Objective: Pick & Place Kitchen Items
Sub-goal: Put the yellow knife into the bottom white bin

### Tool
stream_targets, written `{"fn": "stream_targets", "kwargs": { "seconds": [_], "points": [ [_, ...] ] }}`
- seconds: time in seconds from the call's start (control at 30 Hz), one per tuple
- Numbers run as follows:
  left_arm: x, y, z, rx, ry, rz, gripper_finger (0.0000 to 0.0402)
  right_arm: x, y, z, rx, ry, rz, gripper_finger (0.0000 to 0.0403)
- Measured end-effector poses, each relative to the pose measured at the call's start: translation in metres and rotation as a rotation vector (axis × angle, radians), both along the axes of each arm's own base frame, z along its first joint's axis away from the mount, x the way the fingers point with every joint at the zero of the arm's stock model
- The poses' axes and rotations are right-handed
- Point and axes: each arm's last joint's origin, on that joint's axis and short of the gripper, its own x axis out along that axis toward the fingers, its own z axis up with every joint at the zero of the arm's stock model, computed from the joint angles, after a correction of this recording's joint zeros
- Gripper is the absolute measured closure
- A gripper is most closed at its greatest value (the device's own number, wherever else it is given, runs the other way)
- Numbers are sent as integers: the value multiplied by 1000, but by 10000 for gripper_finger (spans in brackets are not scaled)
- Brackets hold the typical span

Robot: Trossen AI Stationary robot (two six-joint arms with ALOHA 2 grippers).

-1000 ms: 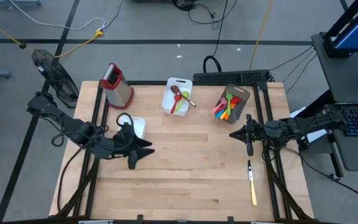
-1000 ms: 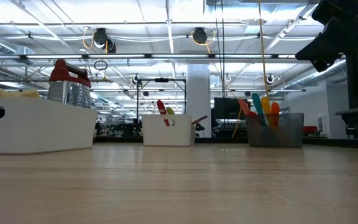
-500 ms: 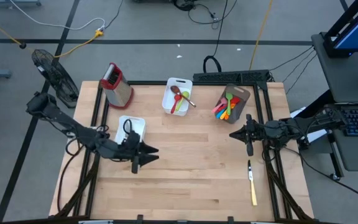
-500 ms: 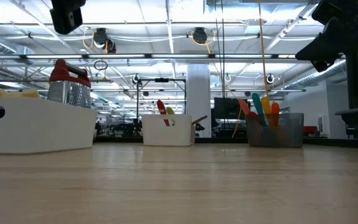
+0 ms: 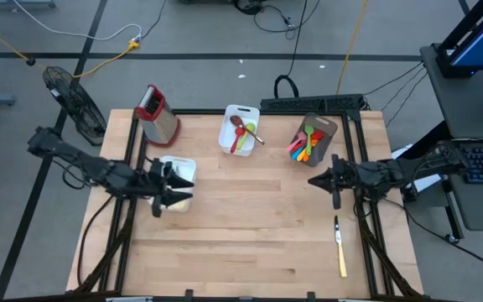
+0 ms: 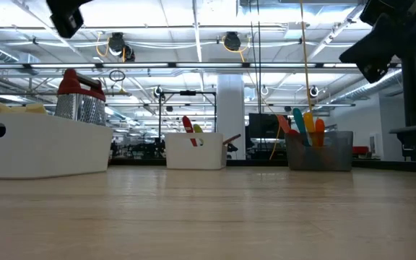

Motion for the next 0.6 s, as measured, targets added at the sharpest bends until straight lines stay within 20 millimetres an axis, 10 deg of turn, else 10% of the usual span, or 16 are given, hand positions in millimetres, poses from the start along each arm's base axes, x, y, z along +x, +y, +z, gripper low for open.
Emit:
{"fn": "stream_targets", "kwargs": {
  "seconds": [0.6],
  "points": [
    [-76, 34, 0, 147, -79, -63, 198, 28, 12, 29, -40, 63, -3, 399]
  ]
}}
